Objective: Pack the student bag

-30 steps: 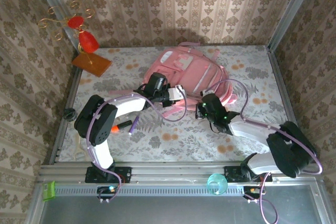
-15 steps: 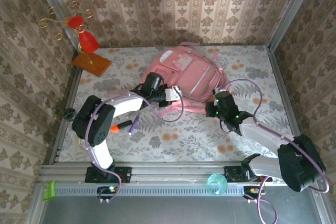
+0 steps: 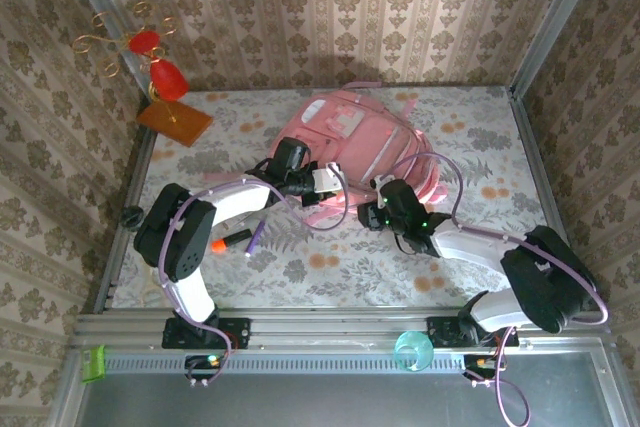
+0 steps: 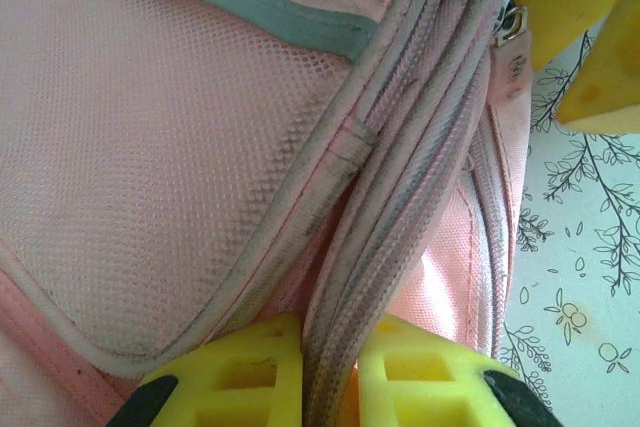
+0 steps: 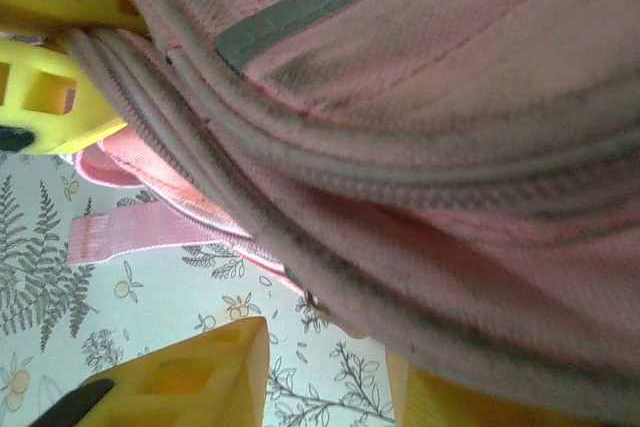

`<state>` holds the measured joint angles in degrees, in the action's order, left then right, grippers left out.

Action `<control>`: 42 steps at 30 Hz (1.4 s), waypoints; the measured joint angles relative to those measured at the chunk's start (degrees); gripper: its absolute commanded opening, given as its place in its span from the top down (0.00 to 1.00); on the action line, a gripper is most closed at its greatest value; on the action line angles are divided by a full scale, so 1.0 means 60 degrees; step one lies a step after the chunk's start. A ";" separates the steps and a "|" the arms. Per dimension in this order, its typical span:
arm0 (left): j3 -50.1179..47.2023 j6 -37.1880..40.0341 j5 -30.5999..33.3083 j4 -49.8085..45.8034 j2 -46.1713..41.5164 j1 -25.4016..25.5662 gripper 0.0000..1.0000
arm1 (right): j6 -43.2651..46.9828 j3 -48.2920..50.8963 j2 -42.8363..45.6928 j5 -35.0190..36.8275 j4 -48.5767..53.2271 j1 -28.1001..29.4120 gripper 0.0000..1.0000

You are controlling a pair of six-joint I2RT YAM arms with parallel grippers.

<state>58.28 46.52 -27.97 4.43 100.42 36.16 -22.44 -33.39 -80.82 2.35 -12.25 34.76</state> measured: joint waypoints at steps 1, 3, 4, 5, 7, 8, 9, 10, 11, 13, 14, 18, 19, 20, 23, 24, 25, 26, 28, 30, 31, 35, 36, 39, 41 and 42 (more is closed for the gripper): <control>0.0007 -0.0007 -0.0004 -0.0007 0.0000 0.0000 1.00 | -0.0025 -0.0004 -0.0102 0.0007 -0.0109 0.0000 0.71; 0.0022 -0.0036 -0.0022 -0.0033 0.0000 0.0000 1.00 | -0.0047 -0.0007 -0.0302 0.0033 -0.0353 0.0000 0.75; 0.0029 -0.0040 -0.0025 -0.0036 0.0000 0.0000 1.00 | -0.0066 -0.0007 -0.0364 0.0040 -0.0455 0.0000 0.78; 0.0033 -0.0044 -0.0025 -0.0036 0.0000 0.0000 1.00 | -0.0095 -0.0007 -0.0437 0.0062 -0.0583 0.0000 0.82; 0.0033 -0.0044 -0.0025 -0.0036 0.0000 0.0000 1.00 | -0.0120 -0.0007 -0.0561 0.0102 -0.0765 0.0000 0.92; 0.0033 -0.0044 -0.0022 -0.0036 0.0000 0.0000 1.00 | -0.0135 -0.0007 -0.0597 0.0124 -0.0838 0.0000 0.97; 0.0033 -0.0044 -0.0022 -0.0036 0.0000 0.0000 1.00 | -0.0157 -0.0004 -0.0608 0.0146 -0.0903 0.0004 1.00; 0.0036 -0.0044 -0.0018 -0.0036 0.0000 -0.0007 1.00 | -0.0204 0.0000 -0.0601 0.0168 -0.0969 0.0004 1.00; 0.0044 -0.0040 -0.0022 -0.0036 0.0000 -0.0018 1.00 | -0.0237 0.0025 -0.0579 0.0208 -0.1016 0.0004 1.00; 0.0051 -0.0036 -0.0018 -0.0040 0.0000 -0.0015 1.00 | -0.0237 0.0138 -0.0433 0.0266 -0.1111 0.0015 1.00; 0.0069 -0.0033 -0.0011 -0.0066 0.0000 -0.0015 1.00 | -0.0226 0.0240 -0.0266 0.0306 -0.1144 0.0029 1.00; 0.0237 0.0011 0.0051 -0.0277 0.0004 0.0124 1.00 | -0.0211 0.0470 0.0678 0.0623 -0.0798 0.0069 1.00; 0.0277 0.0015 0.0051 -0.0291 0.0004 0.0171 1.00 | -0.0211 0.0470 0.0820 0.0739 -0.0659 0.0073 1.00; 0.0321 0.0018 0.0047 -0.0313 0.0004 0.0226 1.00 | -0.0215 0.0466 0.0969 0.0885 -0.0433 0.0073 1.00; 0.0350 0.0033 0.0044 -0.0317 0.0015 0.0328 1.00 | -0.0215 0.0390 0.1155 0.1282 0.0226 0.0113 1.00; 0.0350 0.0036 0.0044 -0.0317 0.0022 0.0346 1.00 | -0.0219 0.0342 0.1166 0.1410 0.0430 0.0135 1.00; 0.0350 0.0036 0.0033 -0.0317 0.0025 0.0346 1.00 | -0.0222 0.0284 0.1169 0.1508 0.0612 0.0153 1.00; 0.0350 0.0036 0.0018 -0.0310 0.0033 0.0346 1.00 | -0.0237 0.0200 0.1169 0.1625 0.0831 0.0171 1.00; 0.0350 0.0036 0.0018 -0.0280 0.0040 0.0346 1.00 | -0.0273 0.0000 0.1177 0.1832 0.1271 0.0204 1.00; 0.0350 0.0036 0.0018 -0.0229 0.0040 0.0361 1.00 | -0.0299 -0.0175 0.1195 0.2029 0.1643 0.0226 1.00; 0.0350 0.0036 0.0022 -0.0204 0.0040 0.0364 1.00 | -0.0317 -0.0288 0.1209 0.2131 0.1887 0.0229 1.00; 0.0350 0.0036 0.0124 -0.0120 0.0040 0.0426 1.00 | -0.0433 -0.0630 0.1213 0.2379 0.2674 0.0204 1.00; 0.0350 0.0036 0.0127 -0.0106 0.0040 0.0430 1.00 | -0.0474 -0.0670 0.1213 0.2379 0.2798 0.0171 1.00; 0.0350 0.0033 0.0149 -0.0098 0.0040 0.0441 1.00 | -0.0470 -0.0619 0.1319 0.2317 0.2860 -0.0022 1.00; 0.0346 0.0029 0.0149 -0.0091 0.0044 0.0441 1.00 | -0.0474 -0.0503 0.1483 0.2277 0.2885 -0.0175 1.00; 0.0346 0.0029 0.0149 -0.0076 0.0047 0.0441 1.00 | -0.0474 -0.0510 0.1494 0.2277 0.2911 -0.0204 1.00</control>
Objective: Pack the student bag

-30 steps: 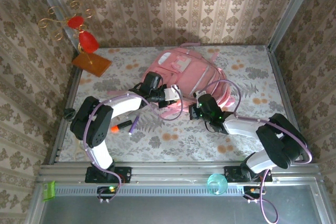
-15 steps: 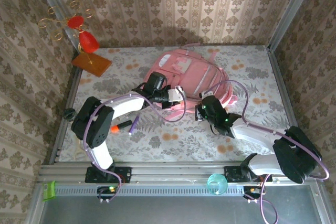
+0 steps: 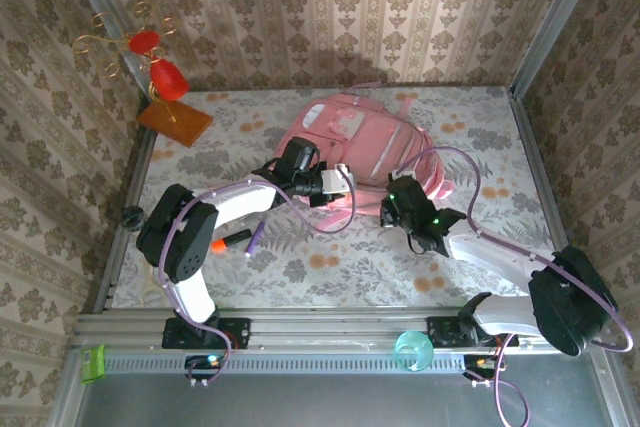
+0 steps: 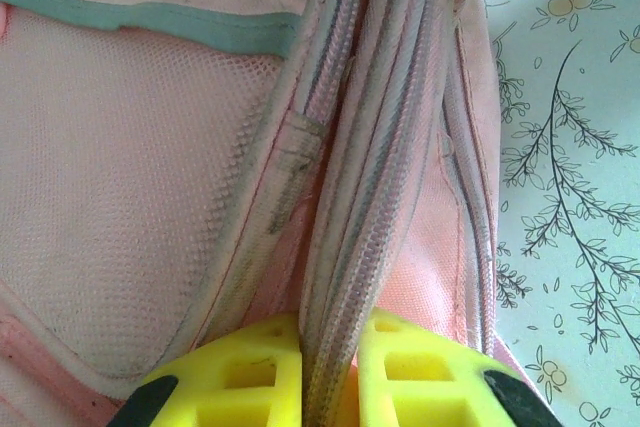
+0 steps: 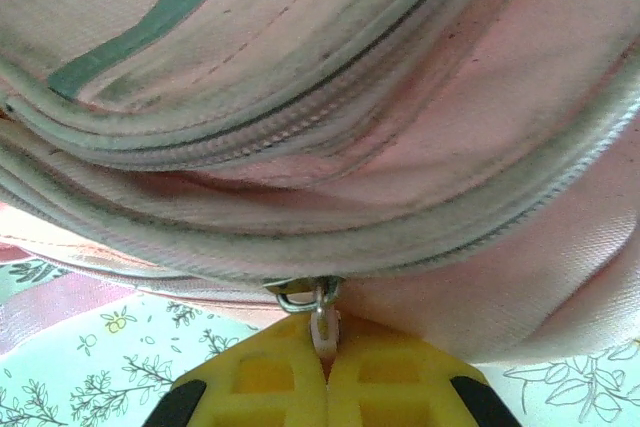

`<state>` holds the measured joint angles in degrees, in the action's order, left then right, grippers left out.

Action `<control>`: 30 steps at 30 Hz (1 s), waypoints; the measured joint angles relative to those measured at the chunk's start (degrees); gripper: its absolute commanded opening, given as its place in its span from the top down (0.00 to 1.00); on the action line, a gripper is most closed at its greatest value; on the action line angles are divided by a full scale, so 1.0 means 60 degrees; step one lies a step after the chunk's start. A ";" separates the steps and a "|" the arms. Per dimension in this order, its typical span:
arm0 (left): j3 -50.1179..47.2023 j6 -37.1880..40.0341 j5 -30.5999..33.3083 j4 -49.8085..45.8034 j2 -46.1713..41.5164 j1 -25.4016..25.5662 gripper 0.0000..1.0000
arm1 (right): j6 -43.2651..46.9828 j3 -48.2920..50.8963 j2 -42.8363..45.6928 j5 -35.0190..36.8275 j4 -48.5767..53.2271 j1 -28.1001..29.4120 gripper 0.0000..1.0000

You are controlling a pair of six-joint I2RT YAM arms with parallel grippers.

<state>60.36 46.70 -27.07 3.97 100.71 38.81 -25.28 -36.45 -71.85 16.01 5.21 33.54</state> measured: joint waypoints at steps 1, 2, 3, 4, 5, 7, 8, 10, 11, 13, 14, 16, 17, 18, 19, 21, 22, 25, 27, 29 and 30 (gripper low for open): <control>0.0000 -0.0004 0.0004 0.0022 0.0011 0.0000 1.00 | 0.0000 -0.0018 0.0000 0.0004 0.0036 -0.0015 1.00; 0.0000 -0.0004 0.0004 0.0029 0.0025 0.0000 1.00 | 0.0004 -0.0022 0.0000 -0.0004 0.0069 -0.0051 1.00; -0.0011 -0.0004 0.0004 0.0051 0.0029 0.0000 1.00 | 0.0004 -0.0022 0.0000 -0.0036 0.0091 -0.0106 1.00; -0.0018 -0.0004 0.0004 0.0066 0.0040 0.0000 1.00 | 0.0004 -0.0022 0.0000 -0.0127 0.0124 -0.0204 1.00; -0.0029 -0.0004 0.0004 0.0095 0.0047 0.0000 1.00 | 0.0011 -0.0022 0.0004 -0.0219 0.0157 -0.0313 1.00; -0.0055 -0.0004 0.0004 0.0135 0.0058 0.0000 1.00 | 0.0058 -0.0022 0.0025 -0.0379 0.0219 -0.0539 1.00; -0.0055 0.0000 0.0004 0.0138 0.0066 0.0000 1.00 | 0.0127 -0.0022 0.0044 -0.0484 0.0248 -0.0674 1.00; -0.0055 0.0004 0.0004 0.0175 0.0073 0.0000 1.00 | 0.0240 -0.0022 0.0047 -0.0707 0.0277 -0.0947 1.00; -0.0055 0.0004 0.0004 0.0193 0.0080 0.0000 1.00 | 0.0284 -0.0025 0.0047 -0.0798 0.0302 -0.1078 1.00; -0.0055 0.0015 0.0004 0.0186 0.0080 -0.0004 1.00 | 0.0408 -0.0025 0.0047 -0.0903 0.0379 -0.1351 1.00; -0.0055 0.0044 0.0000 0.0160 0.0080 -0.0018 1.00 | 0.0444 -0.0033 0.0047 -0.0969 0.0426 -0.1526 1.00; -0.0055 0.0102 -0.0033 0.0127 0.0080 -0.0047 1.00 | 0.0506 -0.0051 0.0047 -0.1133 0.0463 -0.1785 1.00; -0.0055 0.0142 -0.0036 0.0124 0.0080 -0.0047 1.00 | 0.0525 -0.0080 0.0047 -0.1228 0.0488 -0.1865 1.00; -0.0055 0.0171 -0.0036 0.0120 0.0080 -0.0051 1.00 | 0.0557 -0.0120 0.0047 -0.1282 0.0535 -0.1912 1.00; -0.0055 0.0193 -0.0051 0.0117 0.0080 -0.0062 1.00 | 0.0597 -0.0182 0.0047 -0.1348 0.0616 -0.1953 1.00; -0.0055 0.0226 -0.0120 0.0091 0.0080 -0.0127 1.00 | 0.0659 -0.0299 0.0047 -0.1497 0.0747 -0.2029 1.00; -0.0055 0.0240 -0.0168 0.0073 0.0080 -0.0186 1.00 | 0.0692 -0.0372 0.0047 -0.1610 0.0816 -0.2073 1.00; -0.0036 0.0266 -0.0182 -0.0011 0.0080 -0.0361 0.86 | 0.0801 -0.0481 0.0073 -0.2317 0.0863 -0.2182 1.00; 0.0015 0.0302 -0.0117 -0.0168 0.0080 -0.0477 0.64 | 0.0801 -0.0470 0.0127 -0.2954 0.0801 -0.2218 1.00; 0.0004 0.0200 -0.0055 -0.0310 0.0076 -0.0597 0.49 | 0.0790 -0.0448 0.0237 -0.3399 0.0692 -0.2149 1.00; -0.0040 0.0142 -0.0029 -0.0321 0.0058 -0.0652 0.41 | 0.0780 -0.0444 0.0299 -0.3588 0.0637 -0.2055 1.00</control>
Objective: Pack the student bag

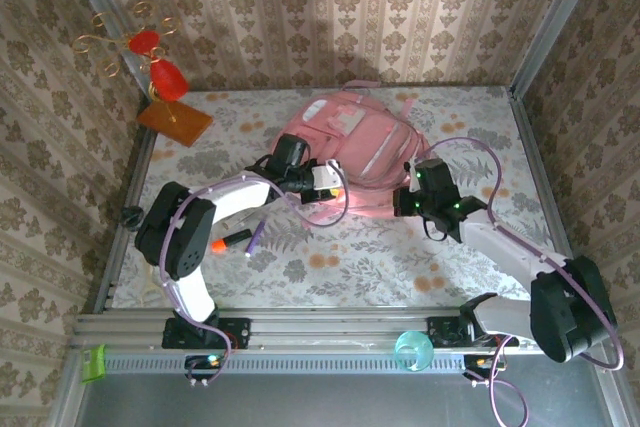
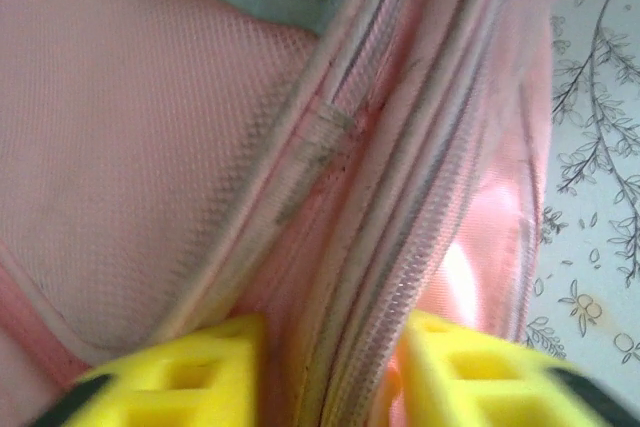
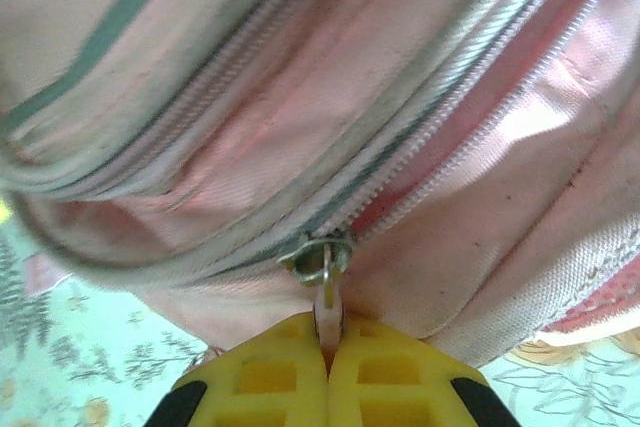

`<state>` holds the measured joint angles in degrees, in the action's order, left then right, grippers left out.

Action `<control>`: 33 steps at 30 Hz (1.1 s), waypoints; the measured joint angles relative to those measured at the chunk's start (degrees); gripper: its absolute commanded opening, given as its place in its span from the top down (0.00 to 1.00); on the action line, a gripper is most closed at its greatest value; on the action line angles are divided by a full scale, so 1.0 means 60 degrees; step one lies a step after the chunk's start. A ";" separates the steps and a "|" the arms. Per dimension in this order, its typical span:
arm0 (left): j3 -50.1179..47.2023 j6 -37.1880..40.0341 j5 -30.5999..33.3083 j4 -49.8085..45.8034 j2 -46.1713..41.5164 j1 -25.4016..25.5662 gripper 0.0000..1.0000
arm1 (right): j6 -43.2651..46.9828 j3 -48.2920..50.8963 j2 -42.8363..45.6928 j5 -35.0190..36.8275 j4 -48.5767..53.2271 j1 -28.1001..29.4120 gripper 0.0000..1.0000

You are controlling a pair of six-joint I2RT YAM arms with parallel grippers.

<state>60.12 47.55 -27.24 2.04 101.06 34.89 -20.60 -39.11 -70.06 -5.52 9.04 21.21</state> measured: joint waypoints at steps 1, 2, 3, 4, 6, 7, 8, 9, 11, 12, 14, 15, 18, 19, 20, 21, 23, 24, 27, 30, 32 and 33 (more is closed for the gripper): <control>-0.0084 -0.0106 0.0015 0.0029 -0.0047 -0.0040 0.30 | -0.0033 0.0000 0.0058 -0.0153 -0.0040 0.0076 1.00; -0.0259 -0.0233 0.0033 0.0153 -0.0171 -0.0091 0.21 | -0.0062 0.0004 0.0109 -0.0295 -0.0084 0.0186 1.00; -0.0488 -0.0401 0.0036 0.0229 -0.0375 -0.0142 0.19 | -0.0095 0.0025 0.0146 -0.0466 -0.0171 0.0321 1.00; -0.0714 -0.0535 0.0044 0.0280 -0.0601 -0.0153 0.19 | -0.0117 0.0036 0.0164 -0.0586 -0.0208 0.0430 1.00; -0.1213 -0.0769 0.0080 0.0386 -0.1264 -0.0157 0.19 | -0.0138 0.0036 0.0171 -0.0845 -0.0240 0.0703 1.00; -0.1395 -0.0834 0.0120 0.0452 -0.1581 -0.0098 0.18 | -0.0149 0.0036 0.0171 -0.0929 -0.0248 0.0809 1.00; -0.1537 -0.0871 0.0229 0.0535 -0.1909 0.0040 0.19 | -0.0164 0.0036 0.0171 -0.1013 -0.0259 0.0929 1.00; -0.1643 -0.0896 0.0339 0.0667 -0.2167 0.0211 0.19 | -0.0171 0.0040 0.0171 -0.1115 -0.0270 0.1031 1.00; -0.1807 -0.0892 0.0594 0.0925 -0.2565 0.0692 0.22 | -0.0178 0.0040 0.0168 -0.1271 -0.0331 0.1147 1.00; -0.1880 -0.0896 0.0699 0.1056 -0.2677 0.0911 0.24 | -0.0178 0.0040 0.0168 -0.1370 -0.0386 0.1184 1.00; -0.1989 -0.0878 0.0834 0.1300 -0.2754 0.1366 0.28 | -0.0178 0.0040 0.0168 -0.1475 -0.0448 0.1209 1.00; -0.2011 -0.0860 0.0900 0.1381 -0.2732 0.1574 0.30 | -0.0178 0.0040 0.0164 -0.1526 -0.0470 0.1217 1.00; -0.1898 -0.0688 0.1053 0.1443 -0.2477 0.1989 0.39 | -0.0193 0.0058 0.0160 -0.1661 -0.0539 0.1220 1.00; -0.1785 -0.0634 0.1107 0.1439 -0.2317 0.2080 0.41 | -0.0200 0.0062 0.0160 -0.1690 -0.0561 0.1224 1.00; -0.1610 -0.0561 0.1195 0.1439 -0.2102 0.2149 0.44 | -0.0204 0.0076 0.0160 -0.1727 -0.0608 0.1242 1.00; -0.1468 -0.0481 0.1271 0.1439 -0.1920 0.2189 0.46 | -0.0208 0.0091 0.0160 -0.1734 -0.0630 0.1246 1.00; -0.1231 -0.0342 0.1373 0.1384 -0.1654 0.2237 0.49 | -0.0248 0.0142 0.0157 -0.1738 -0.0718 0.1253 1.00; -0.1115 -0.0255 0.1432 0.1344 -0.1545 0.2259 0.52 | -0.0277 0.0178 0.0160 -0.1738 -0.0765 0.1260 1.00; -0.0882 -0.0025 0.1621 0.1308 -0.1297 0.2310 0.57 | -0.0295 0.0222 0.0135 -0.1738 -0.0900 0.1333 1.00; -0.0805 0.0204 0.1770 0.1300 -0.1111 0.2328 0.68 | -0.0306 0.0226 0.0076 -0.1738 -0.0980 0.1413 1.00; -0.0780 0.0368 0.1861 0.1311 -0.1020 0.2346 0.78 | -0.0302 0.0229 0.0055 -0.1734 -0.0980 0.1432 1.00; -0.0776 0.0437 0.1916 0.1319 -0.0987 0.2353 0.84 | -0.0302 0.0248 0.0051 -0.1730 -0.0980 0.1439 1.00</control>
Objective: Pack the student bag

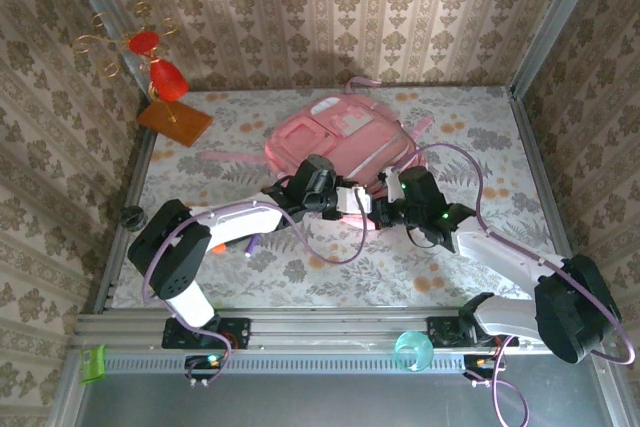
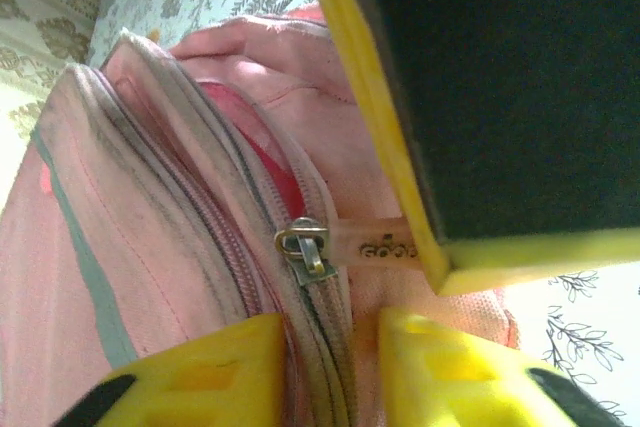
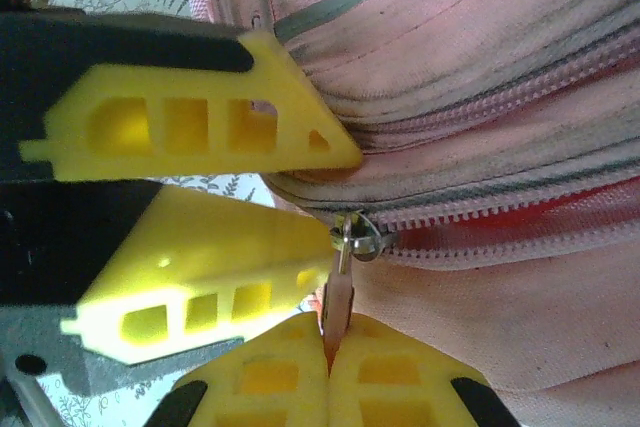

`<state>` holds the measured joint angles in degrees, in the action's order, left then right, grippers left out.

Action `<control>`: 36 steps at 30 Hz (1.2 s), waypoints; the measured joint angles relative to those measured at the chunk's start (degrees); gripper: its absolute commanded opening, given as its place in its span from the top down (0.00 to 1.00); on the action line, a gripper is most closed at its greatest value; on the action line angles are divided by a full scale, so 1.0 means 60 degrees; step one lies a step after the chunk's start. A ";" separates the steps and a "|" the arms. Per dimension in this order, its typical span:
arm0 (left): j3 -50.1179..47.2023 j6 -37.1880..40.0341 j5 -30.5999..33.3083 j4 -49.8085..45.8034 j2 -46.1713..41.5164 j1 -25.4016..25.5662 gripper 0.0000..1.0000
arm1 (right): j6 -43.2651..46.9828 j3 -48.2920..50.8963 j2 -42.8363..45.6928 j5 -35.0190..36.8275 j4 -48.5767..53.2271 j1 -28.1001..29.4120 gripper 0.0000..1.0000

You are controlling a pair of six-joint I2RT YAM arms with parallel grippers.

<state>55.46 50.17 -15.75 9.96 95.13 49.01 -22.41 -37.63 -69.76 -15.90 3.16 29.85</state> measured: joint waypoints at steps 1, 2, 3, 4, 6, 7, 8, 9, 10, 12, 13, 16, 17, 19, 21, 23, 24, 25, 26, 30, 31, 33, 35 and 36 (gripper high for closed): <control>0.0000 0.0095 0.0022 0.0022 0.0018 0.0000 0.90 | 0.0004 0.0018 0.0000 0.0007 0.0004 0.0007 1.00; 0.0000 0.0117 0.0033 0.0040 0.0044 0.0004 0.98 | 0.0004 0.0033 0.0000 0.0076 0.0022 0.0011 1.00; 0.0000 0.0153 0.0025 0.0055 0.0058 -0.0004 1.00 | 0.0011 0.0036 0.0000 0.0160 0.0095 0.0011 1.00; 0.0000 0.0138 0.0022 0.0066 0.0073 -0.0004 1.00 | 0.0025 0.0033 0.0000 0.0306 0.0175 0.0015 1.00; -0.0004 0.0157 0.0025 0.0098 0.0091 -0.0018 1.00 | 0.0033 0.0029 0.0000 0.0630 0.0342 0.0018 1.00; -0.0007 0.0157 0.0007 0.0106 0.0095 -0.0044 1.00 | 0.0029 0.0022 0.0000 0.0863 0.0433 0.0018 1.00; -0.0018 0.0157 -0.0018 0.0127 0.0095 -0.0066 1.00 | 0.0025 0.0011 0.0004 0.1126 0.0521 0.0018 1.00; -0.0044 0.0160 -0.0051 0.0164 0.0095 -0.0095 1.00 | 0.0025 -0.0004 0.0007 0.1366 0.0597 0.0040 1.00; -0.0087 0.0164 -0.0120 0.0211 0.0095 -0.0127 1.00 | 0.0022 -0.0022 0.0011 0.1566 0.0667 0.0040 1.00; -0.0226 0.0186 -0.0237 0.0386 0.0091 -0.0208 1.00 | 0.0018 -0.0091 0.0051 0.2058 0.0889 0.0058 1.00; -0.0299 0.0193 -0.0295 0.0463 0.0084 -0.0248 1.00 | -0.0004 -0.0146 0.0066 0.2255 0.1005 0.0062 1.00; -0.0484 0.0226 -0.0423 0.0630 0.0015 -0.0382 1.00 | -0.0004 -0.0280 0.0109 0.2630 0.1206 0.0051 1.00; -0.0528 0.0226 -0.0452 0.0634 -0.0025 -0.0430 1.00 | -0.0004 -0.0295 0.0120 0.2652 0.1213 0.0051 1.00; -0.0605 0.0229 -0.0532 0.0641 -0.0120 -0.0506 1.00 | -0.0004 -0.0295 0.0153 0.2663 0.1217 0.0051 1.00; -0.0685 0.0299 -0.0608 0.0637 -0.0240 -0.0586 1.00 | -0.0004 -0.0295 0.0153 0.2769 0.1231 0.0033 1.00; -0.0747 0.0375 -0.0688 0.0627 -0.0317 -0.0663 1.00 | -0.0004 -0.0299 0.0153 0.2830 0.1253 -0.0095 1.00; -0.0761 0.0441 -0.0732 0.0590 -0.0339 -0.0692 1.00 | -0.0004 -0.0321 0.0153 0.2841 0.1300 -0.0204 1.00; -0.0772 0.0510 -0.0758 0.0539 -0.0364 -0.0732 1.00 | -0.0004 -0.0346 0.0153 0.2860 0.1344 -0.0328 1.00; -0.0805 0.0590 -0.0790 0.0477 -0.0412 -0.0772 1.00 | -0.0004 -0.0386 0.0153 0.2874 0.1410 -0.0474 1.00; -0.1020 0.0925 -0.1126 0.0182 -0.0761 -0.1100 1.00 | 0.0000 -0.0565 0.0058 0.2871 0.1555 -0.1045 1.00; -0.1060 0.1027 -0.1209 0.0113 -0.0845 -0.1191 1.00 | 0.0000 -0.0623 -0.0022 0.2874 0.1581 -0.1166 1.00; -0.1231 0.1268 -0.1366 -0.0015 -0.1060 -0.1392 1.00 | -0.0004 -0.0809 -0.0306 0.2911 0.1654 -0.1370 1.00; -0.1373 0.1479 -0.1566 -0.0197 -0.1239 -0.1625 1.00 | -0.0007 -0.0984 -0.0630 0.2991 0.1676 -0.1552 1.00; -0.1413 0.1592 -0.1657 -0.0302 -0.1297 -0.1752 1.00 | -0.0007 -0.1064 -0.0787 0.3053 0.1701 -0.1643 1.00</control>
<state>46.98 59.72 -25.69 8.14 87.35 38.50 -22.46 -44.01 -74.48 2.42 13.37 19.99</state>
